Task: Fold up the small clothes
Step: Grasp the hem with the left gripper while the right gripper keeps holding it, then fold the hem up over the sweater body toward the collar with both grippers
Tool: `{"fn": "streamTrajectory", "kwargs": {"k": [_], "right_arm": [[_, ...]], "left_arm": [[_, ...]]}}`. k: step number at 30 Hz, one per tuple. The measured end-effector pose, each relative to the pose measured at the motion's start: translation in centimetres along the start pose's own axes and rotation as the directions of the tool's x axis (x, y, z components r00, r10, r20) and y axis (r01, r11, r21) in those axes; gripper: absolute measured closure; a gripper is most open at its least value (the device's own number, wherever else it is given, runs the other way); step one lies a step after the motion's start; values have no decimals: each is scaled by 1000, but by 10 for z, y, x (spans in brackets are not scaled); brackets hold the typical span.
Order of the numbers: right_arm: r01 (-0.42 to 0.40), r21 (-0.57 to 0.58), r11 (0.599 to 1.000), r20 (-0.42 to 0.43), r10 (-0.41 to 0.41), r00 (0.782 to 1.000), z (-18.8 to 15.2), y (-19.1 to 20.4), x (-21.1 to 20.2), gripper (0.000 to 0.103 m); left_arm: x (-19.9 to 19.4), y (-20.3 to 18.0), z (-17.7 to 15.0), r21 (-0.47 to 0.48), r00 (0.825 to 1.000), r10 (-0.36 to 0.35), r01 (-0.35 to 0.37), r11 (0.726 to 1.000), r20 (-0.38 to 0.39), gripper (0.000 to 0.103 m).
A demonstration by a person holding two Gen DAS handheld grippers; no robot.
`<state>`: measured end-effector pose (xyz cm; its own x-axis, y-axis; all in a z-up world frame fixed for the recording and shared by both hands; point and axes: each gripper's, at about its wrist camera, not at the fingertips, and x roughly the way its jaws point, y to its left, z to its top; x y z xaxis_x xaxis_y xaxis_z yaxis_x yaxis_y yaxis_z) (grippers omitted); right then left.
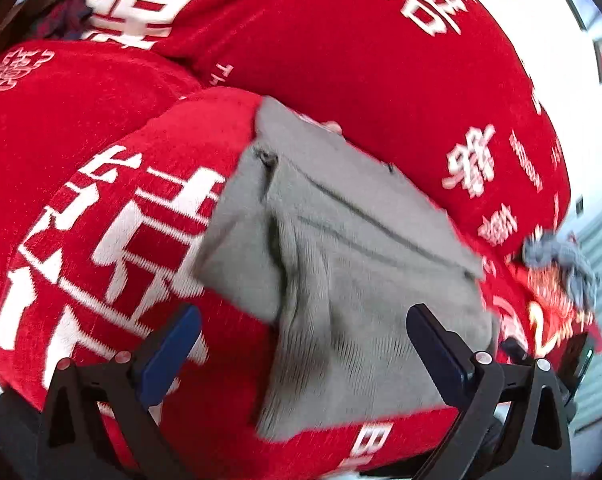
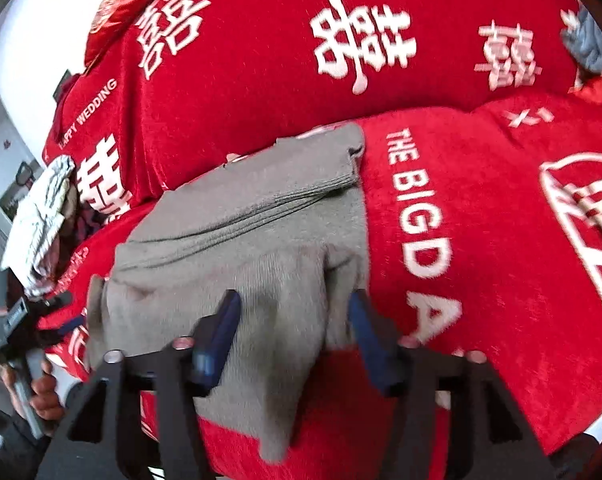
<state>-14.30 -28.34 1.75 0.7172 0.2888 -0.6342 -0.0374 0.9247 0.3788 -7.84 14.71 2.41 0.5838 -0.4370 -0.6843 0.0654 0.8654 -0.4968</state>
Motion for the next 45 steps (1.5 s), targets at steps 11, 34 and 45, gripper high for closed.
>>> {"fn": "streamTrajectory", "kwargs": {"k": [11, 34, 45], "right_arm": [[-113, 44, 993, -113, 118, 987, -26, 2, 15, 59], [-263, 15, 965, 99, 260, 960, 77, 42, -39, 96], [-216, 65, 974, 99, 209, 973, 113, 46, -28, 96]], "left_arm": [[35, -33, -24, 130, 993, 23, -8, 991, -117, 85], [-34, -76, 42, 106, 990, -5, -10, 994, 142, 92], [-20, -78, 81, 65, 995, 23, -29, 997, 93, 92]]}}
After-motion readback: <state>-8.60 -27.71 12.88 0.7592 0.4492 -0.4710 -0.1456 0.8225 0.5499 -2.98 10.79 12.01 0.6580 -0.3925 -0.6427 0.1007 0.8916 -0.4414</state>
